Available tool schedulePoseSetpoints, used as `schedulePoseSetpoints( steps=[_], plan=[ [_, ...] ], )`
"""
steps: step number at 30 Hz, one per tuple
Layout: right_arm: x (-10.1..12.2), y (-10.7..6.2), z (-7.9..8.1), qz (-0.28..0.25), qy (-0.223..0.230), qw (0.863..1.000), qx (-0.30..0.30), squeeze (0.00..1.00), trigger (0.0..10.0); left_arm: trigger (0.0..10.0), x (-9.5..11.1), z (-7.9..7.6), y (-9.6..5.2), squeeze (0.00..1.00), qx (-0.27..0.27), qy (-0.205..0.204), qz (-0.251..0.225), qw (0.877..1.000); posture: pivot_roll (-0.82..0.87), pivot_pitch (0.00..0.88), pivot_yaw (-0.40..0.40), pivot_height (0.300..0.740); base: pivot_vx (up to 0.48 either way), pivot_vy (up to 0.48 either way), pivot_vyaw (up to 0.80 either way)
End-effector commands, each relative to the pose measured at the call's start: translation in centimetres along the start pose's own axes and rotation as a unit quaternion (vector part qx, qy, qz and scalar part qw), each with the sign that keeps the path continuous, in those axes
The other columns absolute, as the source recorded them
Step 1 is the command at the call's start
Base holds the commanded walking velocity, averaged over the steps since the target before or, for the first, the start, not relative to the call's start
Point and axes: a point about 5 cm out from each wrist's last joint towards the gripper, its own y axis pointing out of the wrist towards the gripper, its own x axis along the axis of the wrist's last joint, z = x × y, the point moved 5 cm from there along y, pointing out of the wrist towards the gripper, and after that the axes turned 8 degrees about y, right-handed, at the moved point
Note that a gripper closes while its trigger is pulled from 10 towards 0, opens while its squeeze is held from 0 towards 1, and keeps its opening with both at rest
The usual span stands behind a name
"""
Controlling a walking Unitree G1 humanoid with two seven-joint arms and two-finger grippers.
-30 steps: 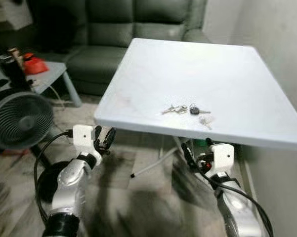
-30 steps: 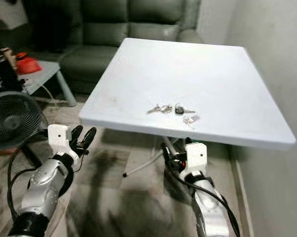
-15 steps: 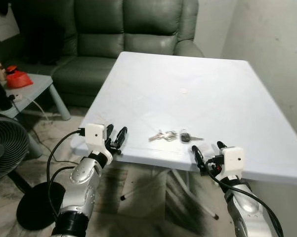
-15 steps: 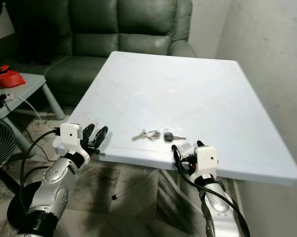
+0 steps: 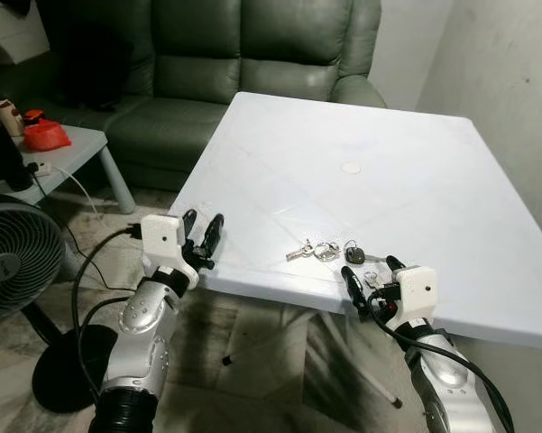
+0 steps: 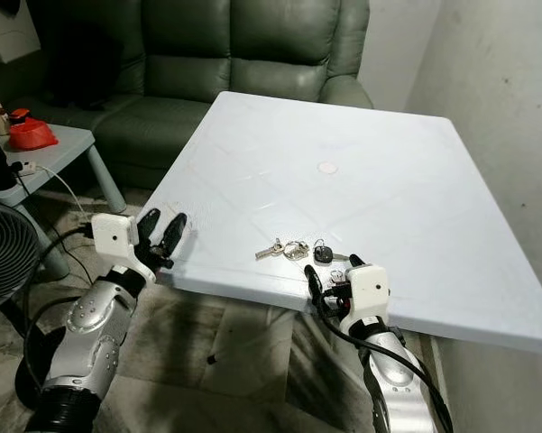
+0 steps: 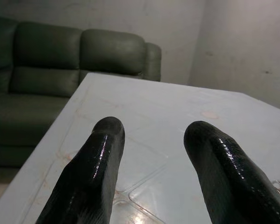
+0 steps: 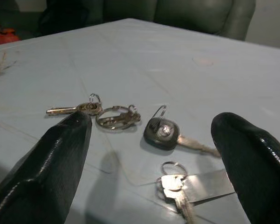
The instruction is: Hang keys on a hook
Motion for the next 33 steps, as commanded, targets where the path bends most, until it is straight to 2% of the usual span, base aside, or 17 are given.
schedulePoseSetpoints(
  steps=[1, 5, 10, 14, 16, 21, 29, 30, 33],
  plan=[
    [1.2, 0.7, 0.2, -0.008, -0.021, 1.0, 0.015, 0.0, 10.0, 10.0, 0.0, -0.3, -0.2, 0.0, -0.013, 0.015, 0.004, 1.0, -0.11, 0.0, -0.031, 0.74, 0.0, 0.0, 0.0],
    [1.6, 1.2, 0.3, -0.006, -0.03, 0.999, 0.016, 0.0, 10.0, 10.0, -0.4, -0.5, -0.7, 0.0, -0.017, 0.024, 0.013, 0.999, -0.1, 0.004, -0.038, 0.74, 0.0, 0.0, 0.0],
    [2.6, 2.5, 0.3, 0.004, -0.011, 1.0, -0.008, 0.0, 10.0, 10.0, -0.6, -2.2, -1.3, 0.0, -0.053, 0.042, 0.017, 0.998, -0.09, 0.028, -0.054, 0.74, 0.0, 0.0, 0.0],
    [3.0, 3.1, 0.1, 0.008, -0.008, 0.999, -0.03, 0.0, 10.0, 10.0, -0.5, -2.9, -1.6, 0.0, -0.065, 0.044, 0.015, 0.997, -0.09, 0.045, -0.065, 0.74, 0.0, 0.0, 0.0],
    [3.5, 4.1, 0.5, 0.025, 0.021, 0.999, -0.043, 0.0, 10.0, 10.0, -0.4, -4.0, -1.8, 0.0, -0.084, 0.045, 0.011, 0.995, -0.08, 0.072, -0.076, 0.74, 0.0, 0.0, 0.0],
    [4.2, 5.1, 1.0, 0.037, 0.05, 0.997, -0.049, 0.0, 10.0, 10.0, -0.1, -5.4, -2.2, 0.0, -0.105, 0.043, 0.01, 0.993, -0.07, 0.098, -0.084, 0.74, 0.0, 0.0, 0.0],
    [4.3, 5.2, 1.0, 0.039, 0.055, 0.997, -0.049, 0.0, 10.0, 10.0, -0.1, -5.5, -2.3, 0.0, -0.107, 0.043, 0.009, 0.993, -0.07, 0.106, -0.086, 0.74, 0.0, 0.0, 0.0],
    [4.6, 5.6, 2.0, 0.046, 0.065, 0.996, -0.045, 0.0, 10.0, 10.0, 0.1, -6.6, -2.8, 0.0, -0.124, 0.04, 0.008, 0.991, -0.06, 0.14, -0.099, 0.74, 0.0, 0.0, 0.0],
    [4.5, 5.7, 2.7, 0.056, 0.066, 0.995, -0.044, 0.0, 10.0, 10.0, 0.3, -7.1, -3.0, 0.0, -0.131, 0.038, 0.008, 0.991, -0.05, 0.145, -0.105, 0.74, 0.0, 0.0, 0.0]
  ],
)
